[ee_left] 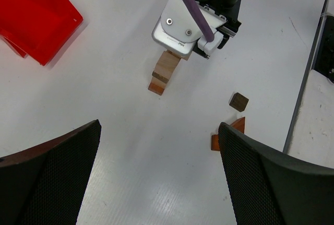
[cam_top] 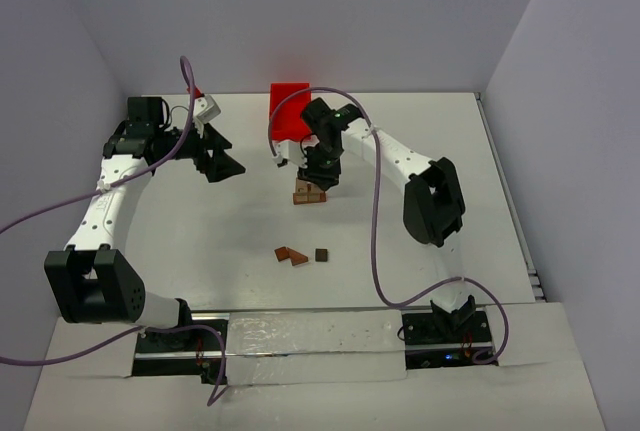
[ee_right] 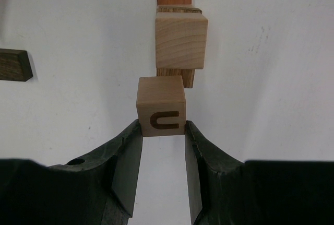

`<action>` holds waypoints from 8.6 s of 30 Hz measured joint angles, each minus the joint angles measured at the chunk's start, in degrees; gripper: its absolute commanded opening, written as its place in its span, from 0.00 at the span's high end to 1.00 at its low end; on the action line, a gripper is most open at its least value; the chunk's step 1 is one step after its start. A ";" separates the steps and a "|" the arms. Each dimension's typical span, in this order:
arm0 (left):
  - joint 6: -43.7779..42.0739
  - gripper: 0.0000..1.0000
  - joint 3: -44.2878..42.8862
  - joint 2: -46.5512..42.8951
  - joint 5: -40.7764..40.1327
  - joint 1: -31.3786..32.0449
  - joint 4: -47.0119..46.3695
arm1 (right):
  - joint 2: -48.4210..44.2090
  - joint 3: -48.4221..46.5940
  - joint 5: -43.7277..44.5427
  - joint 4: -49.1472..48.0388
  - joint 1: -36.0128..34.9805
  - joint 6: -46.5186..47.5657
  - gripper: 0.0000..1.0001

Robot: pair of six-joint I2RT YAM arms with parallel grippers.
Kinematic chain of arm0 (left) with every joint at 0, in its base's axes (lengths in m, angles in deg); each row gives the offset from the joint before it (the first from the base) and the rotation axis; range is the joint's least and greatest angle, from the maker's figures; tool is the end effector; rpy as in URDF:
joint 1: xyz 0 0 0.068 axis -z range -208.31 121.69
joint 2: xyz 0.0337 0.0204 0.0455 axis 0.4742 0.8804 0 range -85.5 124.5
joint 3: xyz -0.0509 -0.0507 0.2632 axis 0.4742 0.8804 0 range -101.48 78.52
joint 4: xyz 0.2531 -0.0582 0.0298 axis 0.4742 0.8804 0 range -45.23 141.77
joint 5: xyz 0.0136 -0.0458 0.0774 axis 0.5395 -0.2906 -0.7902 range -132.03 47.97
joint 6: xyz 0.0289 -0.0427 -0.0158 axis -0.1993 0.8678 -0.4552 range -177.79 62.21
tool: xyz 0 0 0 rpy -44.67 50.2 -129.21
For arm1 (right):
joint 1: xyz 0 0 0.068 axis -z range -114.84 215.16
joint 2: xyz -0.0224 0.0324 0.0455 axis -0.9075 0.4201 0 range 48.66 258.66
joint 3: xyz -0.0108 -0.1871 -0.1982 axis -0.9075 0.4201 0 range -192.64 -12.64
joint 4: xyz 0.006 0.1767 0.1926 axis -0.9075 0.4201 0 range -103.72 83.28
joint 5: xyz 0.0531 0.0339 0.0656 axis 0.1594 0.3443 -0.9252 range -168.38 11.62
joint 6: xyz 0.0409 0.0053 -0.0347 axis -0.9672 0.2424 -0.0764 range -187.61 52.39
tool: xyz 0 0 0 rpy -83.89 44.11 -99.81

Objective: Build the wood block tower

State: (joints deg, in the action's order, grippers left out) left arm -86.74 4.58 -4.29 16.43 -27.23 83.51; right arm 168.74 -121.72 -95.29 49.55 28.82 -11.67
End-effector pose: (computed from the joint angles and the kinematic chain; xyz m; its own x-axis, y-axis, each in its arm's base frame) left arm 0.2939 -0.0358 0.3363 -0.3382 0.2595 -0.9046 0.8746 0.4414 -0.2004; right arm 0.3431 0.2653 0.2501 0.0881 -0.9192 -0.3837 -0.9954 -0.0671 -0.0678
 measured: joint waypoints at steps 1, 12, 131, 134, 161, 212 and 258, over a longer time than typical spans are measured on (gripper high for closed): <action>0.00 0.01 0.00 0.00 0.01 0.00 0.00 | 0.29 -0.42 0.02 -0.01 -0.03 0.00 0.87; -0.04 0.01 0.00 0.02 0.02 0.11 0.00 | 2.63 -2.57 1.31 0.39 -0.27 -0.02 0.84; -0.47 0.01 0.53 1.58 -0.25 0.48 -0.30 | 4.95 -6.40 2.46 0.53 -2.75 -2.37 0.20; 0.88 0.05 1.44 1.66 -0.71 0.49 -2.51 | 4.93 -6.40 2.43 0.52 -2.76 -2.63 0.15; 31.15 0.01 18.21 13.52 -28.86 12.12 -37.34 | -17.45 24.95 -2.76 -23.06 11.90 -28.91 0.00; 31.32 0.01 12.04 24.90 -27.49 18.01 -37.13 | -5.49 23.36 -3.32 -32.70 11.74 -46.12 0.00; 30.13 0.02 11.93 25.42 -26.71 18.86 -36.15 | -3.72 22.44 -5.05 -32.27 11.57 -47.37 0.00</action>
State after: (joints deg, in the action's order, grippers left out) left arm -56.61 16.52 21.13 -10.28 -8.36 47.36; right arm 165.02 -99.28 -100.35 17.28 40.38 -59.04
